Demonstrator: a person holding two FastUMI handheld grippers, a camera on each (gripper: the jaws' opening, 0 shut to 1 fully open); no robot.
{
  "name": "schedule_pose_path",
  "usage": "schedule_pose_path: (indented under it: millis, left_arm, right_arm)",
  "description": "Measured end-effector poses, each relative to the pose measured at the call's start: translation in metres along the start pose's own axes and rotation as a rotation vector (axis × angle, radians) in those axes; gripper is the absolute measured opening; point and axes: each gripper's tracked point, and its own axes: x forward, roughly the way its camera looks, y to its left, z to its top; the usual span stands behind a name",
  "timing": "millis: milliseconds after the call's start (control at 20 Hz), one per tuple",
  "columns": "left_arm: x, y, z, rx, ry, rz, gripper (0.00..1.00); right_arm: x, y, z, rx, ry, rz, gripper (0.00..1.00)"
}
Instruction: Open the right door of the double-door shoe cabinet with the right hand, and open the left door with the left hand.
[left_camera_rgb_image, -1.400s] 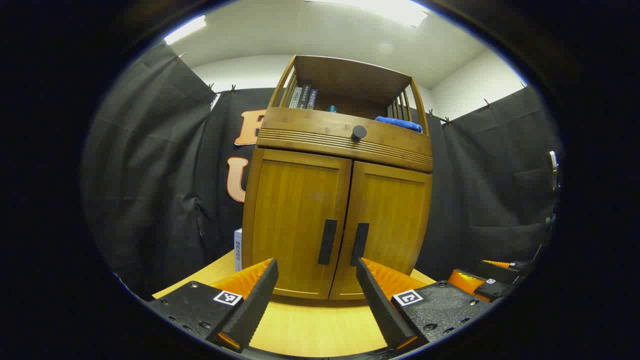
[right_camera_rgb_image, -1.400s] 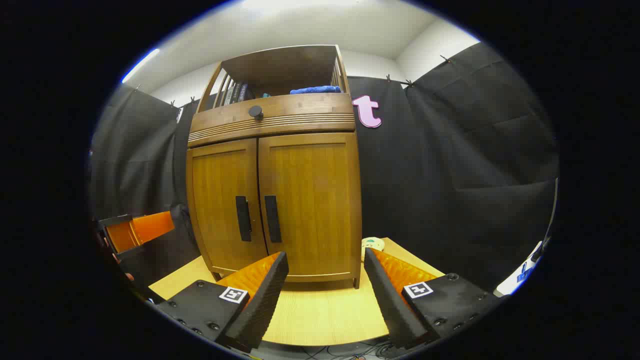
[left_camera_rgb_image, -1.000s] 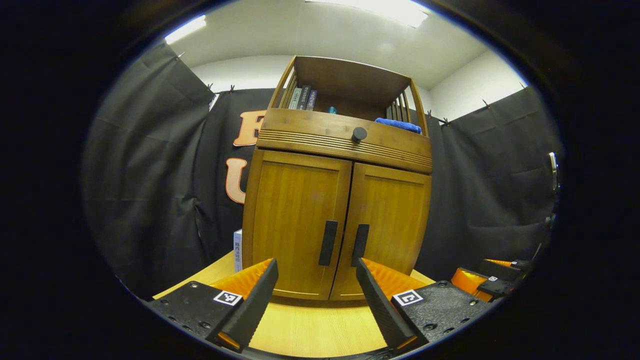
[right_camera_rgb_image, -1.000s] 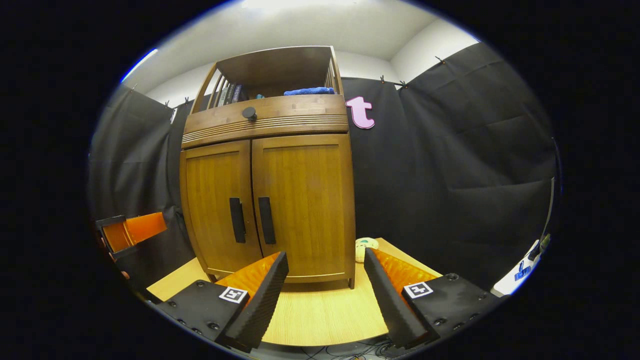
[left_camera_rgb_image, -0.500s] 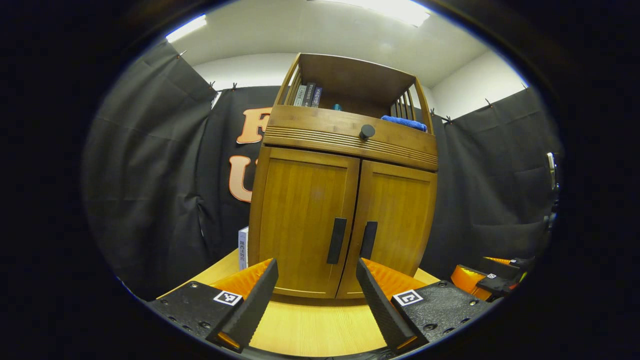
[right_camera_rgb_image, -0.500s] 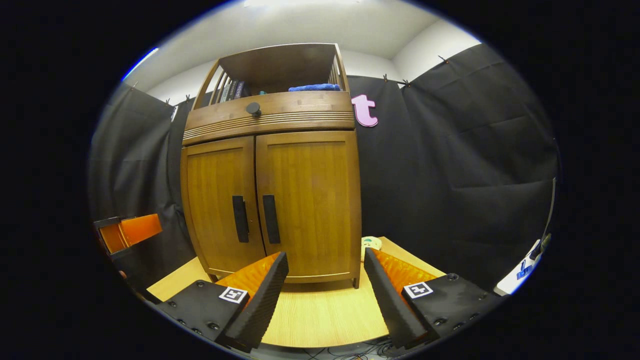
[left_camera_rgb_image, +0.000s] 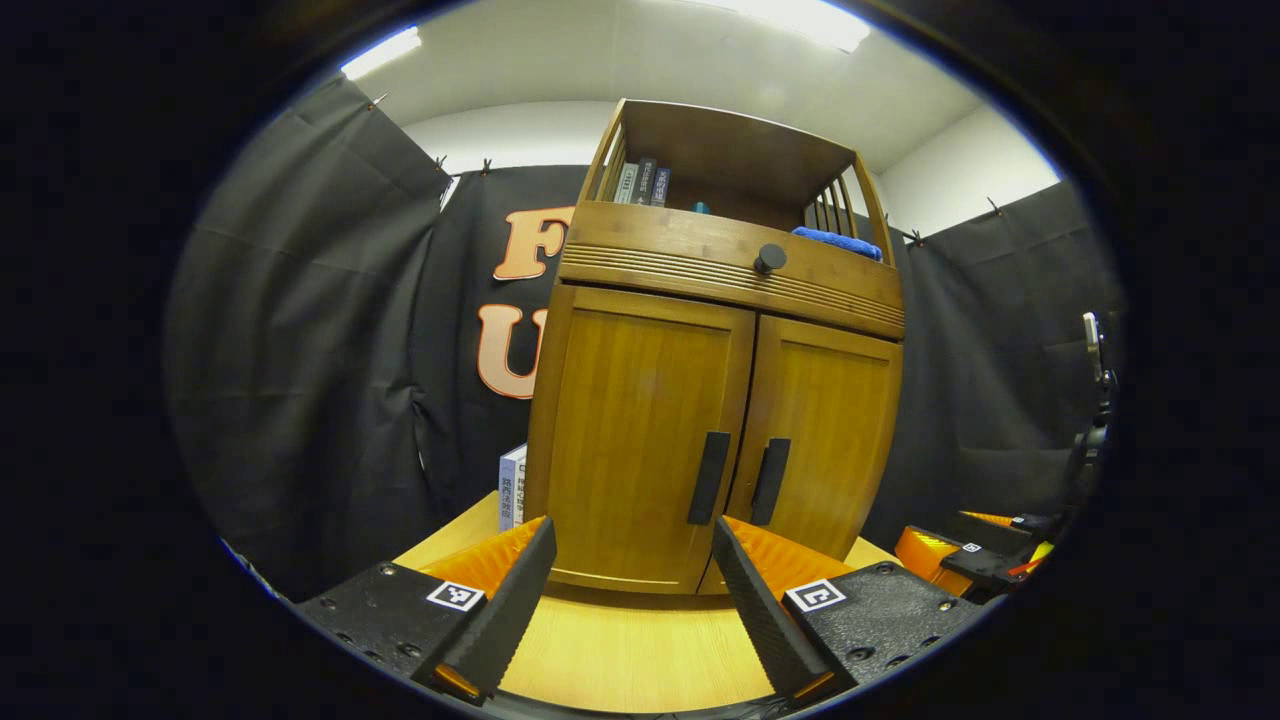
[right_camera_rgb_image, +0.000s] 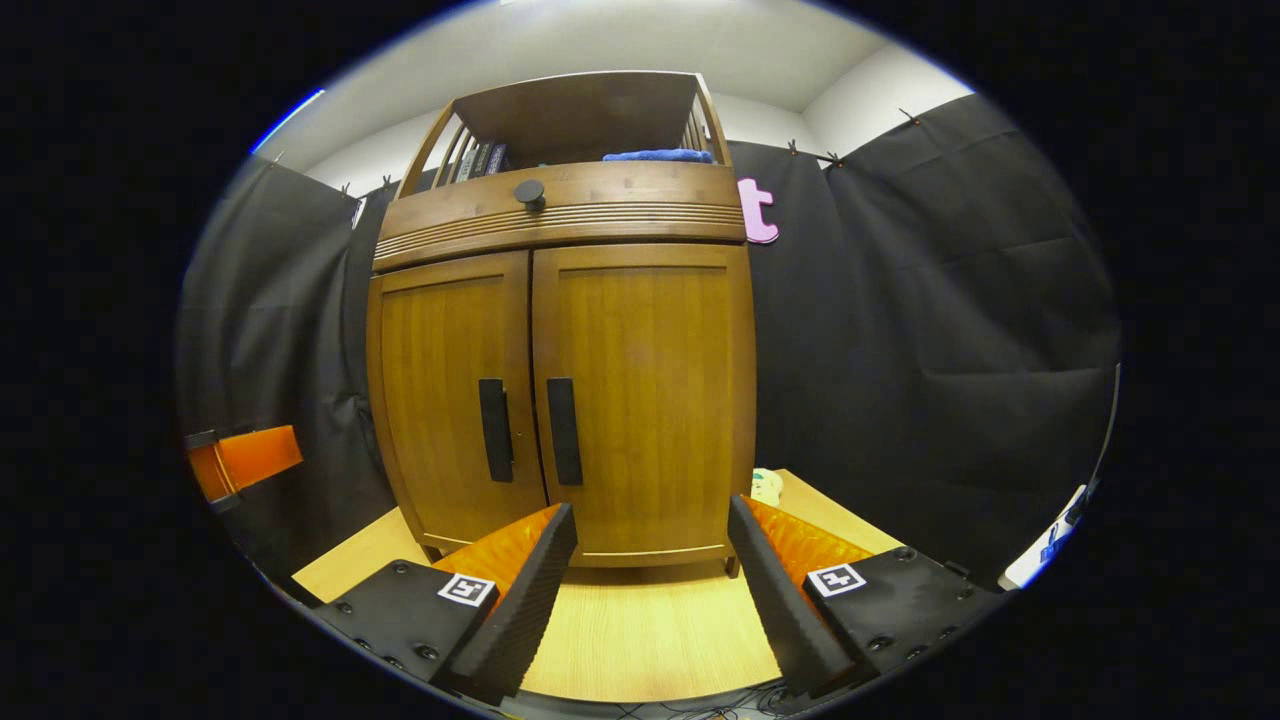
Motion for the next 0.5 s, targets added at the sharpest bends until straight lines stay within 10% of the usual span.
schedule_pose_path:
  millis: [500]
  left_arm:
    - [0.002, 0.031, 0.004, 0.006, -0.002, 0.029, 0.92]
  right_arm:
    - [0.079, 0.052, 0.012, -0.058, -0.032, 0.053, 0.98]
